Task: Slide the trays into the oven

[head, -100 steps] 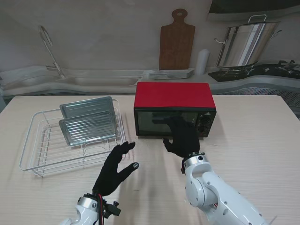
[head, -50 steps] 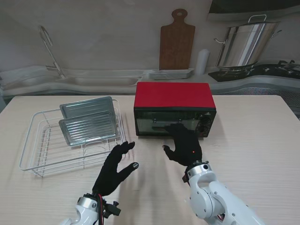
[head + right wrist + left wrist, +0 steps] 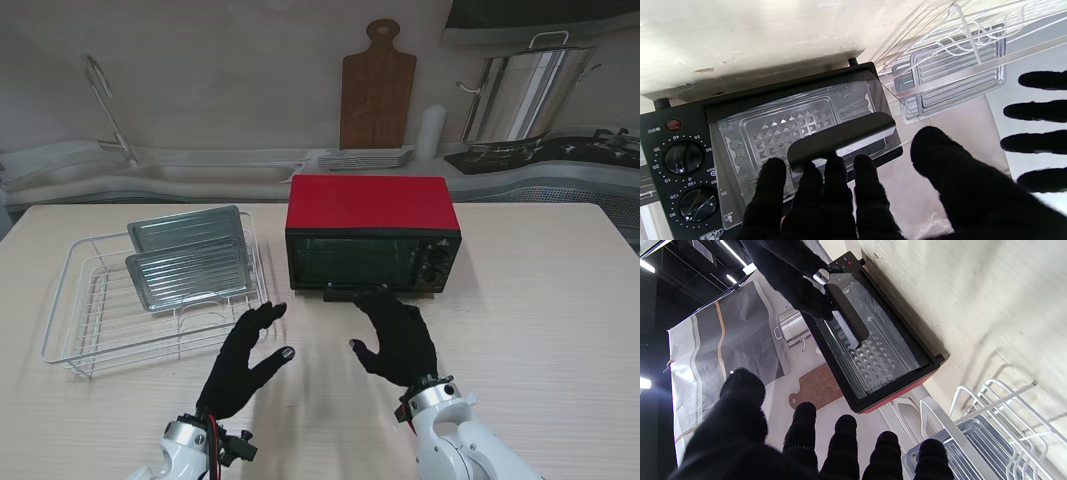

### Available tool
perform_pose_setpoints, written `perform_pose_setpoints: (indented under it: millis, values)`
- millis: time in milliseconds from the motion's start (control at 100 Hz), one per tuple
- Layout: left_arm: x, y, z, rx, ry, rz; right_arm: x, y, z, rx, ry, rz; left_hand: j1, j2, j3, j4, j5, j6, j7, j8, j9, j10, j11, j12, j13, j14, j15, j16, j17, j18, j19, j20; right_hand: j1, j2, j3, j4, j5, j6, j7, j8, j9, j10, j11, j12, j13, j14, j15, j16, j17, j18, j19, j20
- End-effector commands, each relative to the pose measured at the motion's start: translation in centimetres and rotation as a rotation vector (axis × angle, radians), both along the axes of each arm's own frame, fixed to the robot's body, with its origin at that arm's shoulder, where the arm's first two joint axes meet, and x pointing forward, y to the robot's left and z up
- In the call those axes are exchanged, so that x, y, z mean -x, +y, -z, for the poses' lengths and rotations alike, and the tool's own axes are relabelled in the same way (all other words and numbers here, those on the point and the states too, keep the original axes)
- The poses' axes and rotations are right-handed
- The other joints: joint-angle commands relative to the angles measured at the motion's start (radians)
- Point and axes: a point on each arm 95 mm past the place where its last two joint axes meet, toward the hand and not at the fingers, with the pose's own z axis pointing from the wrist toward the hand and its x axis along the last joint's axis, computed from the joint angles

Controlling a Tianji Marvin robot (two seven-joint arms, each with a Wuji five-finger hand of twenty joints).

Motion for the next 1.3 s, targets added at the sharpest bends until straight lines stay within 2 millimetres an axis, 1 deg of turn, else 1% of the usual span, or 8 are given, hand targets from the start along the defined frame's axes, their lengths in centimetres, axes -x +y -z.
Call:
perform_pose_setpoints:
  millis: [0, 500, 1290]
  values:
    - [0.3, -0.4, -0.1, 0.011, 0.007, 0.014, 1.1, -0.1, 1.6, 0.019, 0.052, -0.015, 0.011, -0.006, 0.022, 0.022, 0.024, -0.001, -0.015, 0.011, 0.018, -0.005, -0.008, 0.012, -0.012, -0.007, 0.001, 0.015, -0.012, -0.012, -0.016, 0.027, -0.027, 0.018, -0.021, 0.057, 0.020, 0.007, -0.011, 0.015, 0.035, 0.036, 0.041, 0.023, 0.037, 0.042, 0.039, 0.019, -0.009, -0.004, 0.009, 0.017]
    - [0.2, -0.4, 0.0, 0.009, 0.006, 0.023, 3.0, -0.8, 2.7, 0.021, 0.081, -0.040, 0.011, -0.006, 0.021, 0.022, 0.024, 0.001, -0.016, 0.011, 0.018, -0.004, -0.008, 0.012, -0.013, -0.008, 0.000, 0.015, -0.012, -0.011, -0.017, 0.026, -0.028, 0.021, -0.026, 0.059, 0.014, 0.006, -0.006, 0.021, 0.026, 0.035, 0.047, 0.026, 0.031, 0.040, 0.042, 0.021, -0.013, -0.005, 0.011, 0.019]
    - [0.2, -0.5, 0.0, 0.003, 0.010, 0.027, 4.3, -1.1, 4.8, 0.058, 0.170, -0.079, 0.011, -0.005, 0.018, 0.022, 0.032, 0.009, -0.023, 0.010, 0.014, -0.005, -0.009, 0.012, -0.017, -0.011, -0.001, 0.014, -0.011, -0.012, -0.020, 0.020, -0.031, 0.040, -0.054, 0.063, -0.004, 0.004, -0.011, 0.021, 0.009, 0.030, 0.041, 0.023, 0.019, 0.037, 0.034, 0.016, -0.018, -0.011, 0.007, 0.018]
